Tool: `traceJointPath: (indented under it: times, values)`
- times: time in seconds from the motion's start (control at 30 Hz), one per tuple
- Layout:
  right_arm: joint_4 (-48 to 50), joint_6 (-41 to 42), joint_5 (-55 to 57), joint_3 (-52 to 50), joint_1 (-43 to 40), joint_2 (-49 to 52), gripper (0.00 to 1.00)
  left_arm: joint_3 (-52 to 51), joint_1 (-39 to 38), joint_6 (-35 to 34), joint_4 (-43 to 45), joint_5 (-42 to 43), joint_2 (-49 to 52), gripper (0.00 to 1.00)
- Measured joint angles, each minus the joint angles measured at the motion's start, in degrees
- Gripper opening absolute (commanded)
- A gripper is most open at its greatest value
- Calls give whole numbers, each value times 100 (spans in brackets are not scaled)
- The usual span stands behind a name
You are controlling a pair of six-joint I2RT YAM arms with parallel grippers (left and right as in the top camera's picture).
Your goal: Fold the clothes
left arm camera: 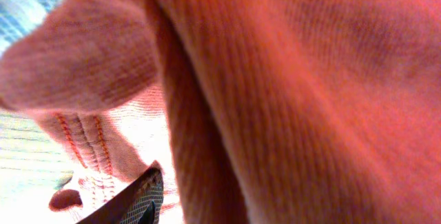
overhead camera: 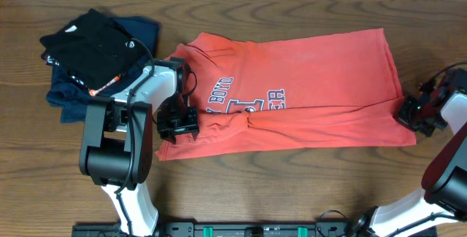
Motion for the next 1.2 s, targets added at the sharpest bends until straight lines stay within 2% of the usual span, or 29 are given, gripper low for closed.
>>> traceJointPath:
  times: [0.33, 0.63, 0.8, 0.93, 0.97, 1.03, 1.1, 1.2]
  values:
    - [-752, 734, 1132, 79, -352, -7, 1, -31, -4, -4, -402, -2, 48, 57]
    - [-870, 1088, 1749, 55, -723, -9, 1, -79, -96, -2, -750, 306, 59, 57]
    - [-872, 1128, 1676, 44, -723, -96, 7, -79, -291, 31, -791, 369, 7, 57]
    - [-828, 1080, 1366, 39, -688, -538, 19, -52, -293, 46, -802, 356, -415, 57]
    - [-780, 1032, 1191, 44, -671, -730, 23, -4, -282, 52, -734, 328, -608, 58]
    - [-649, 933, 811, 61, -623, -1134, 31, 199, -258, 136, -352, 208, -1080, 69]
    - [-522, 776, 380, 85, -557, -1565, 39, 411, -219, 195, 391, 79, -1519, 70]
    - [-496, 555, -105, 120, -411, -2061, 43, 603, -96, 214, 1716, -61, -1963, 72]
